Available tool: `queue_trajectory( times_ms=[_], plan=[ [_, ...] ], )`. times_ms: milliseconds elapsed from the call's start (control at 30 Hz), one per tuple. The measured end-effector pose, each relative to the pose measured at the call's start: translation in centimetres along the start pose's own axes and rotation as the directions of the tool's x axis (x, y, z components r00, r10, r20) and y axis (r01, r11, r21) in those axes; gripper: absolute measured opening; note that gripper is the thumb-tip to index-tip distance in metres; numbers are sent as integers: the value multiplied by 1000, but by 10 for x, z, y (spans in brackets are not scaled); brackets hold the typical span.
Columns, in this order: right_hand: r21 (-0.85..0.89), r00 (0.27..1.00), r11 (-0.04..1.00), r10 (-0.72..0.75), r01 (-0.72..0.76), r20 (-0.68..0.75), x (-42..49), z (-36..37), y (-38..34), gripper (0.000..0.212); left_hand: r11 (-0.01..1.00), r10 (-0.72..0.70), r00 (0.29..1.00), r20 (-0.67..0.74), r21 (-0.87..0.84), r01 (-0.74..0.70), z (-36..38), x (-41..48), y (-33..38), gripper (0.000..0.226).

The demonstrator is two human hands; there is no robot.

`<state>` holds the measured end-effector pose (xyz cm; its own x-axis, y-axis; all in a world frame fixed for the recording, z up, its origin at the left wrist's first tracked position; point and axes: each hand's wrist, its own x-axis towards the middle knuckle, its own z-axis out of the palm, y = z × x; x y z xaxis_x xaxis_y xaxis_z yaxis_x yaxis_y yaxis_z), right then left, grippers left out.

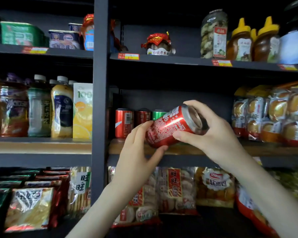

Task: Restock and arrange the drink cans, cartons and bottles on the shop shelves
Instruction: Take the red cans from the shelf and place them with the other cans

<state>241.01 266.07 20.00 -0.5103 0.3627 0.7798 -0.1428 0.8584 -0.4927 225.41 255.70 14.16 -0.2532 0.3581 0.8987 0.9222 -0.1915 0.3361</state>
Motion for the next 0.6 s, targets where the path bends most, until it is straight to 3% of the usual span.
queue_trajectory(
  times_ms=[167,267,367,467,600],
  plan=[
    [208,992,972,96,-111,79,-76,-4,-2,70,988,-88,985,152,-109,105,-8,-65,17,62],
    [149,981,976,138,-157,133,-126,3,4,70,994,-108,951,288,35,102,-10,-112,28,72],
    [18,966,992,115,-122,231,-177,15,0,73,984,-178,882,436,66,166,-13,-160,42,86],
    [-22,947,996,85,-82,309,-229,29,-7,76,962,-265,838,478,70,264,-19,-213,58,85],
    [36,901,982,155,-185,406,-280,44,-11,84,903,-398,768,501,67,425,-34,-273,66,87]
  ],
)
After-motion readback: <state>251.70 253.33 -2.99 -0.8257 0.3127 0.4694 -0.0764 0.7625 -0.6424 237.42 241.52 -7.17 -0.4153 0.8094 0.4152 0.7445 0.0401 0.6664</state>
